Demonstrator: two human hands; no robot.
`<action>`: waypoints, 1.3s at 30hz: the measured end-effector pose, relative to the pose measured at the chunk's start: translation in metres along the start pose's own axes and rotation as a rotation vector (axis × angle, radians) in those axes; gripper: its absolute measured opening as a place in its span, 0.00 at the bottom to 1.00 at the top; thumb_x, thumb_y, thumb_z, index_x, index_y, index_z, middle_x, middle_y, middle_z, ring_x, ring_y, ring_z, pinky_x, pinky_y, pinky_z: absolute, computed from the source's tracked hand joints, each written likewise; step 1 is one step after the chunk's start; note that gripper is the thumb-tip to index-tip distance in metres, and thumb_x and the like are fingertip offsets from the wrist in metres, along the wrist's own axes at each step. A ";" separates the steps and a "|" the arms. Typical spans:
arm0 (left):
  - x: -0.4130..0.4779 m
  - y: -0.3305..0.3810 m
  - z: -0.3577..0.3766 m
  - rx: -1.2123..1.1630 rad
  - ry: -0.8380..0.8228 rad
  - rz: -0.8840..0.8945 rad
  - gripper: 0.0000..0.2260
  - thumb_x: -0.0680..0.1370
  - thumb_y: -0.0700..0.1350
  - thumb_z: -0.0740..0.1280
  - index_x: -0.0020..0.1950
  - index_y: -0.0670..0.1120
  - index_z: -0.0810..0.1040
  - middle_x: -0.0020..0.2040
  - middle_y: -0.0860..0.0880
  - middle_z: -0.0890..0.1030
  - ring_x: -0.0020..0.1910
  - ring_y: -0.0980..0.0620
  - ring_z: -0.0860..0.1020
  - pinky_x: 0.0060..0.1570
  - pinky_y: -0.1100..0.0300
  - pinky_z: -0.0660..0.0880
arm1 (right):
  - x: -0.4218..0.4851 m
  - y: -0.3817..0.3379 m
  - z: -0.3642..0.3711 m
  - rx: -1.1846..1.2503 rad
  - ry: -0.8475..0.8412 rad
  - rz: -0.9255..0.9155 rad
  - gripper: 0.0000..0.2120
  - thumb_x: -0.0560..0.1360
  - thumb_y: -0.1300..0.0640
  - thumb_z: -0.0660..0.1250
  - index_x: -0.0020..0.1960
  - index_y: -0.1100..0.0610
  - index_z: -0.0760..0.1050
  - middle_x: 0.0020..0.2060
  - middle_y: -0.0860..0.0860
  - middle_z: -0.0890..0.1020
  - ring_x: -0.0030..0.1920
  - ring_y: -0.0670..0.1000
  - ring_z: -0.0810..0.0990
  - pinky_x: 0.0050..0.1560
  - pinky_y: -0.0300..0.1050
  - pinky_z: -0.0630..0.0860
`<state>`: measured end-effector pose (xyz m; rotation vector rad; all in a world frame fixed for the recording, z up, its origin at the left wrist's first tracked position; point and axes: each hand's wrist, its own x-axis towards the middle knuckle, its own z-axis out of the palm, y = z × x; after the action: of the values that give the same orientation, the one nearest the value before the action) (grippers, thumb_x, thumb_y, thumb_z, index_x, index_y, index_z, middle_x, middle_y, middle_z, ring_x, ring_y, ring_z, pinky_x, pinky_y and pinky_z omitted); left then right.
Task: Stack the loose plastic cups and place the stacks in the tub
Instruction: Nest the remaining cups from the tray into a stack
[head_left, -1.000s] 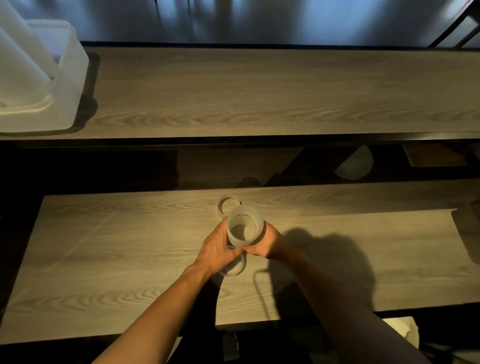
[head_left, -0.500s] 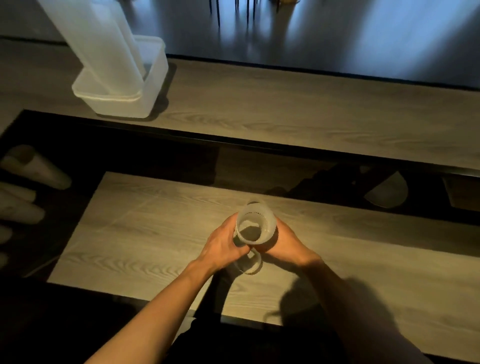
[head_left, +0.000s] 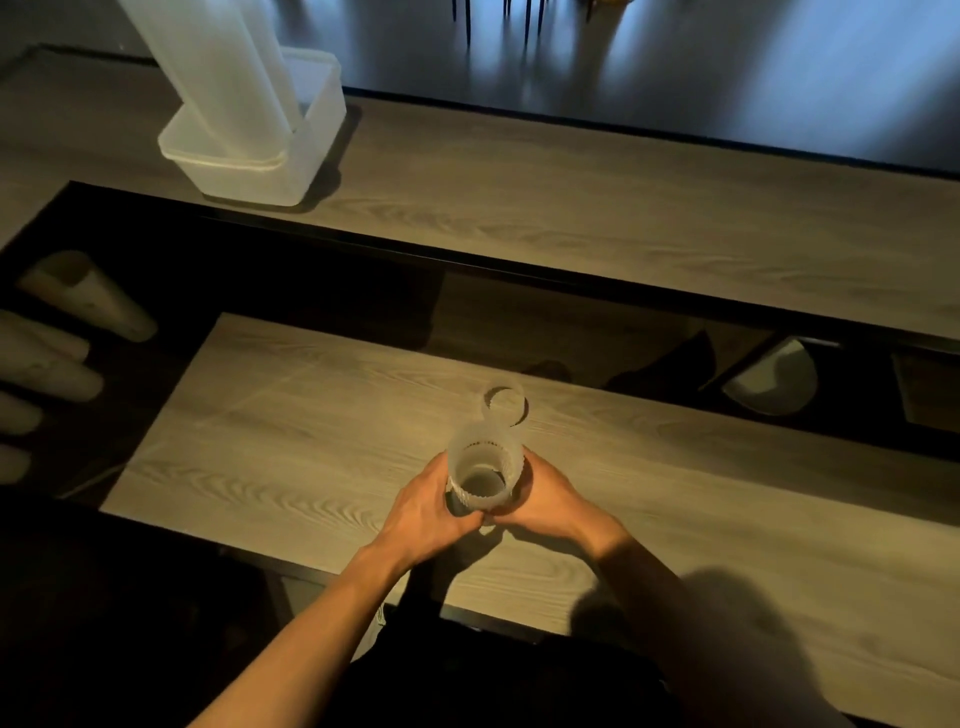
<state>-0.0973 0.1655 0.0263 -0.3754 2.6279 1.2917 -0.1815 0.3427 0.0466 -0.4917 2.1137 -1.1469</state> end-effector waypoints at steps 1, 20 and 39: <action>0.001 -0.003 0.004 -0.002 0.000 -0.020 0.31 0.65 0.58 0.78 0.65 0.58 0.71 0.56 0.64 0.76 0.56 0.63 0.76 0.53 0.72 0.72 | 0.001 0.000 0.001 0.004 -0.002 -0.001 0.40 0.60 0.44 0.83 0.68 0.34 0.67 0.62 0.38 0.78 0.63 0.41 0.76 0.63 0.53 0.78; -0.006 -0.019 0.004 0.065 -0.068 0.010 0.35 0.67 0.58 0.76 0.71 0.58 0.67 0.62 0.60 0.74 0.54 0.64 0.74 0.50 0.75 0.68 | 0.008 0.028 0.026 -0.062 0.034 -0.008 0.42 0.59 0.46 0.82 0.69 0.43 0.69 0.63 0.41 0.76 0.65 0.43 0.75 0.65 0.55 0.75; 0.026 -0.067 -0.021 0.004 -0.108 -0.132 0.39 0.63 0.62 0.77 0.71 0.60 0.67 0.60 0.63 0.75 0.57 0.63 0.75 0.54 0.66 0.73 | 0.075 0.022 0.031 -0.149 0.066 0.101 0.29 0.70 0.58 0.76 0.66 0.39 0.70 0.61 0.42 0.77 0.60 0.43 0.77 0.63 0.50 0.77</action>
<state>-0.1030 0.1052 -0.0186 -0.4569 2.4722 1.2290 -0.2126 0.2915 -0.0121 -0.4138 2.2652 -0.9663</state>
